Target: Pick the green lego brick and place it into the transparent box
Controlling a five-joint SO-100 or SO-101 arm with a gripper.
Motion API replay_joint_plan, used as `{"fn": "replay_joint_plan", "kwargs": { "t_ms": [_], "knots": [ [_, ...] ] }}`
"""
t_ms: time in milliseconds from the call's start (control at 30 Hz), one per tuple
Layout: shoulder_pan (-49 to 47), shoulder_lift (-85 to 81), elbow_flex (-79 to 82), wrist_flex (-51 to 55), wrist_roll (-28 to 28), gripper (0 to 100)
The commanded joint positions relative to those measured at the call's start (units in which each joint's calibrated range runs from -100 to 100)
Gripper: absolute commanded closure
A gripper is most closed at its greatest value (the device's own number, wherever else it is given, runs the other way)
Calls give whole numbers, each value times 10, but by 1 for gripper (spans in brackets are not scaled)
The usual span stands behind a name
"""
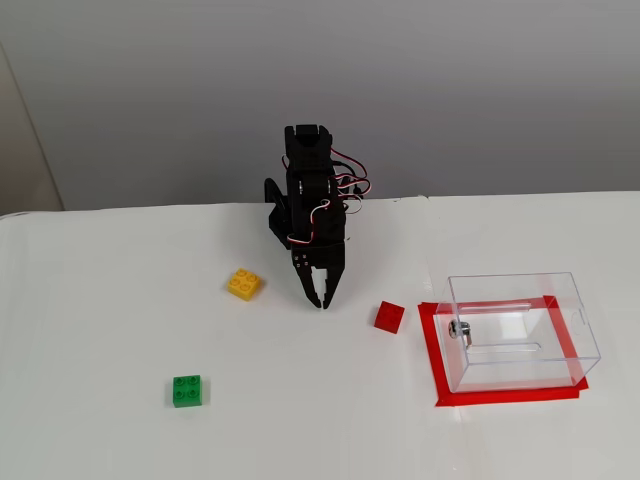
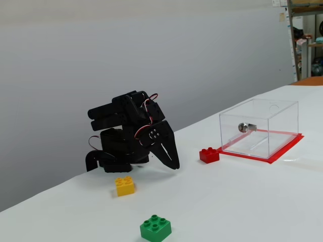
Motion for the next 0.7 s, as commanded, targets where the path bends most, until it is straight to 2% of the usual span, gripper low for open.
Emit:
{"fn": "replay_joint_plan", "kwargs": {
  "t_ms": [0, 667],
  "knots": [
    [-2, -5, -11, 2, 2, 99],
    [-2, -3, -11, -3, 2, 99]
  ]
}}
